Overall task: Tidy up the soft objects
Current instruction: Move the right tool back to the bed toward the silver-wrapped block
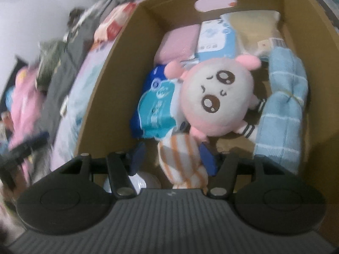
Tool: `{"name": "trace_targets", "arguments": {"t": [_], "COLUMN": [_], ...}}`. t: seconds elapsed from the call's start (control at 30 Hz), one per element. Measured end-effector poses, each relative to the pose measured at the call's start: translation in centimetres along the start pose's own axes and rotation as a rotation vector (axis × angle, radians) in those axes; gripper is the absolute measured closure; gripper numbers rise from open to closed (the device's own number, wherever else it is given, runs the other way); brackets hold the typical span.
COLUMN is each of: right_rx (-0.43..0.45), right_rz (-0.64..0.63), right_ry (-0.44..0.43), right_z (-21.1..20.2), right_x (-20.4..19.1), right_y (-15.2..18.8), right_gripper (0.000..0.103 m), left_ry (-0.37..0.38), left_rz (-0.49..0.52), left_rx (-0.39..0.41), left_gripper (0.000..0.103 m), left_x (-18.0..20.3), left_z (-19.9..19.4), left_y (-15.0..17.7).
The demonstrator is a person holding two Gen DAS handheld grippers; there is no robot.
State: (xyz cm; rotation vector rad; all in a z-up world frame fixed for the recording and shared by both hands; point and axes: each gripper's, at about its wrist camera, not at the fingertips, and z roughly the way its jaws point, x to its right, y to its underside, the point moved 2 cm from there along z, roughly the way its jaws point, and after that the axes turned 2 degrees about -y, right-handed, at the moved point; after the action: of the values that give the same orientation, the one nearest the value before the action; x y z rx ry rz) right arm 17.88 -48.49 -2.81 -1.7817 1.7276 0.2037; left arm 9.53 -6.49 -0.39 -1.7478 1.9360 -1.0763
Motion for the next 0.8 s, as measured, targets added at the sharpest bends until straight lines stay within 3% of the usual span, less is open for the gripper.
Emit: {"name": "trace_targets", "arguments": {"t": [0.13,0.23,0.4,0.53,0.63,0.8], "right_rx": [-0.033,-0.016,0.051,0.005,0.022,0.048], "right_rz": [0.041,0.015,0.092,0.139,0.086,0.125], "right_ry": [-0.049,-0.025,-0.020,-0.036,-0.004,-0.011], "right_z": [1.2,1.1,-0.2,1.2,1.2,0.6], "right_x": [0.2,-0.6,0.2,0.2,-0.9,-0.6], "right_y": [0.9,1.2,1.2,2.3,2.6,2.1], "right_gripper": [0.045,0.045,0.043,0.037,0.032,0.032], "left_ry": [-0.004,-0.009,-0.032,-0.052,-0.079,-0.091], "left_rz": [0.000,-0.003,0.005,0.019,0.032,0.020], "left_rx": [-0.003,0.000,0.011,0.003,0.000,0.005], "left_gripper": [0.060,0.059,0.052,0.046,0.044,0.042], "left_x": [-0.1,-0.3,-0.6,-1.1,-1.5,-2.4], "left_z": [-0.1,-0.2,-0.4,-0.4,-0.5,-0.8], "left_y": [0.2,0.2,0.4,0.9,1.3,1.7]}}
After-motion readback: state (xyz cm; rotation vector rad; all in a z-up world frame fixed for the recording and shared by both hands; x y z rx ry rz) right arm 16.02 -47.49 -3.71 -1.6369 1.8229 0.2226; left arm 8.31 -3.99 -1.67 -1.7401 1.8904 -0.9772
